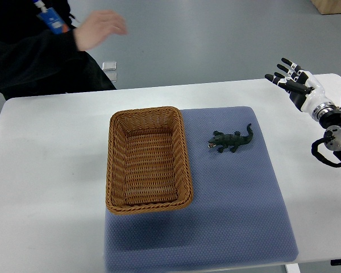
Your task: Place crocodile in brown basket with right hand
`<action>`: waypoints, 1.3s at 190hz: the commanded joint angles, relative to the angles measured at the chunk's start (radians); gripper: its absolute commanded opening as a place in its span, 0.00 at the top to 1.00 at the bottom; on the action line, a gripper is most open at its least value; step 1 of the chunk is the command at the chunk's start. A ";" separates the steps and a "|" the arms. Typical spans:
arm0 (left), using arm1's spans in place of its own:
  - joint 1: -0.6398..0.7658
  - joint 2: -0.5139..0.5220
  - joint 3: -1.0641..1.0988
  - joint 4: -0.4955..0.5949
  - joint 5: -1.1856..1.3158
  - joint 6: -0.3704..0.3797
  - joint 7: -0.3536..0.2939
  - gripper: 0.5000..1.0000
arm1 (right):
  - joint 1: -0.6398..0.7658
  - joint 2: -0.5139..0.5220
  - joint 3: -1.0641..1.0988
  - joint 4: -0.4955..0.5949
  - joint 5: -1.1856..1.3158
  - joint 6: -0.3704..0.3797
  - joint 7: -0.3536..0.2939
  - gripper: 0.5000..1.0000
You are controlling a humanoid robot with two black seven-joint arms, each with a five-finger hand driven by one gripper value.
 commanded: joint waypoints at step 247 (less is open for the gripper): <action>0.000 0.000 -0.002 0.001 0.000 0.002 -0.001 0.00 | 0.008 0.001 -0.001 -0.038 -0.003 0.064 0.000 0.15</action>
